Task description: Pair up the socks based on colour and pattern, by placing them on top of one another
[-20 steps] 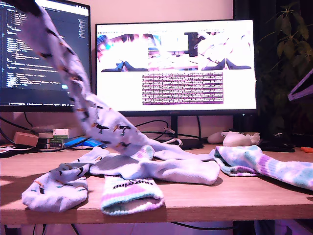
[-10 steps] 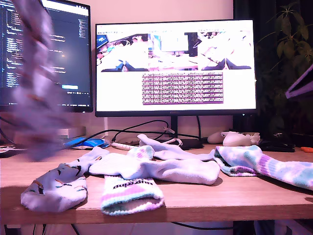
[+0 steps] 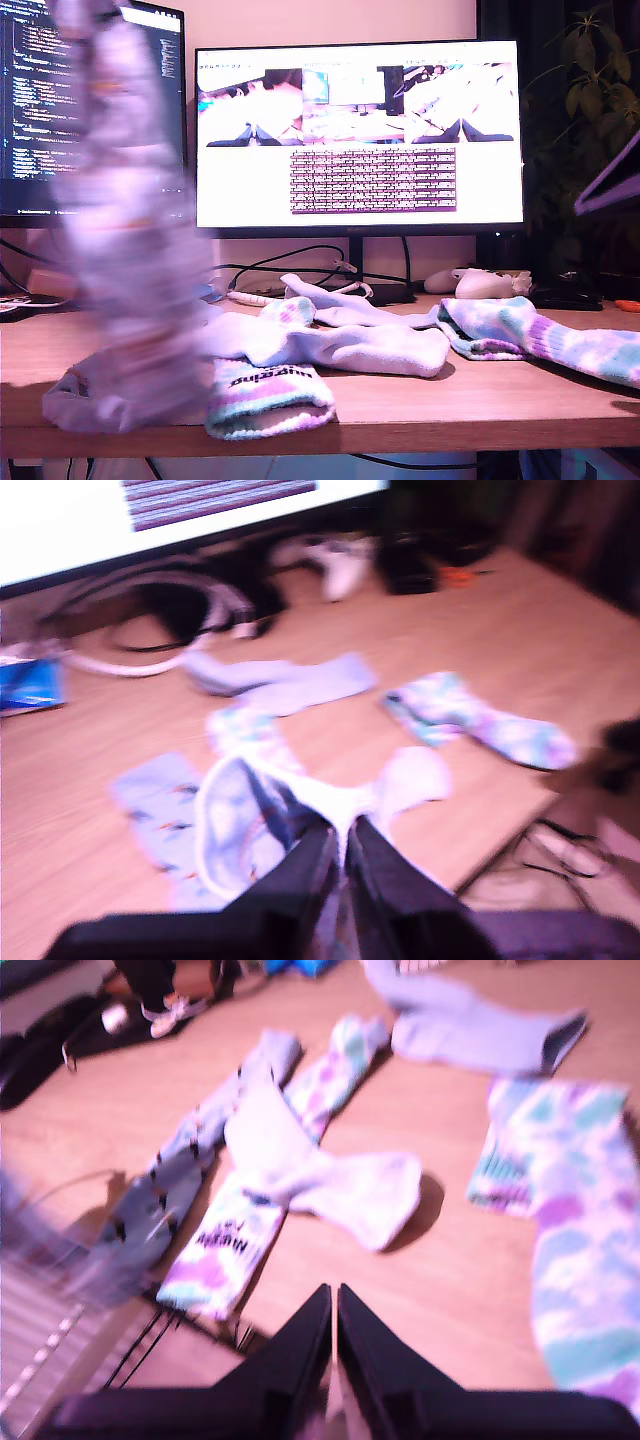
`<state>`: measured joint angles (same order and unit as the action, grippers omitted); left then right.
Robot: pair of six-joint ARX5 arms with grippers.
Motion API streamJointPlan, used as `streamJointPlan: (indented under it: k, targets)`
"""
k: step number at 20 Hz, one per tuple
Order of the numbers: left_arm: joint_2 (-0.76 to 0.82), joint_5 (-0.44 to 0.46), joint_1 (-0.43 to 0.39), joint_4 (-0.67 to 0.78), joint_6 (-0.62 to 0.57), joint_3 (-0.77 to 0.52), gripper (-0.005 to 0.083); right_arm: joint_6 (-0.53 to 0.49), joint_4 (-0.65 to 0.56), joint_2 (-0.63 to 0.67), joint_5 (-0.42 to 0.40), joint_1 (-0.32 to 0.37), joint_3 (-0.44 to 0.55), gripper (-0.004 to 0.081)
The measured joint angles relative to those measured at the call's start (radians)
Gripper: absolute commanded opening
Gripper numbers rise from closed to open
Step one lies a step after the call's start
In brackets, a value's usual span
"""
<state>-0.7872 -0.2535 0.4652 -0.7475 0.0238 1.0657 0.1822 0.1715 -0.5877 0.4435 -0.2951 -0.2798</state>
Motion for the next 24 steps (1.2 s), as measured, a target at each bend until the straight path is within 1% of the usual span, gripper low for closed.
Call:
streamJointPlan:
  k: [4, 9, 11, 13, 17, 20, 23, 24]
  targets:
    - [-0.075, 0.025, 0.0, 0.014, -0.014, 0.0, -0.0019, 0.0, -0.015, -0.006, 0.018, 0.0, 0.0, -0.0012]
    - [-0.204, 0.026, 0.0, 0.029, -0.062, 0.0, -0.0019, 0.0, -0.021, -0.006, 0.018, 0.0, 0.0, -0.0011]
    - [-0.198, -0.01, 0.0, 0.044, -0.067, 0.003, -0.0019, 0.0, -0.021, -0.006, 0.018, 0.0, 0.0, -0.0012]
    - [-0.178, -0.019, 0.005, 0.021, -0.068, 0.035, -0.0019, 0.0, -0.021, -0.006, 0.018, 0.0, 0.0, -0.0012]
    - [-0.126, -0.001, 0.005, -0.06, -0.072, 0.126, -0.0019, 0.0, -0.021, -0.006, 0.018, 0.0, 0.0, -0.0012]
    - [-0.103, 0.002, 0.005, -0.114, -0.079, 0.128, -0.0019, 0.0, -0.021, -0.006, 0.018, 0.0, 0.0, -0.0011]
    - [-0.119, 0.005, 0.005, -0.124, -0.08, 0.128, -0.0019, 0.0, -0.022, -0.006, 0.018, 0.0, 0.0, -0.0012]
    - [-0.119, 0.02, 0.005, -0.124, -0.083, 0.127, -0.0019, -0.001, -0.021, -0.006, 0.018, 0.0, 0.0, -0.0012]
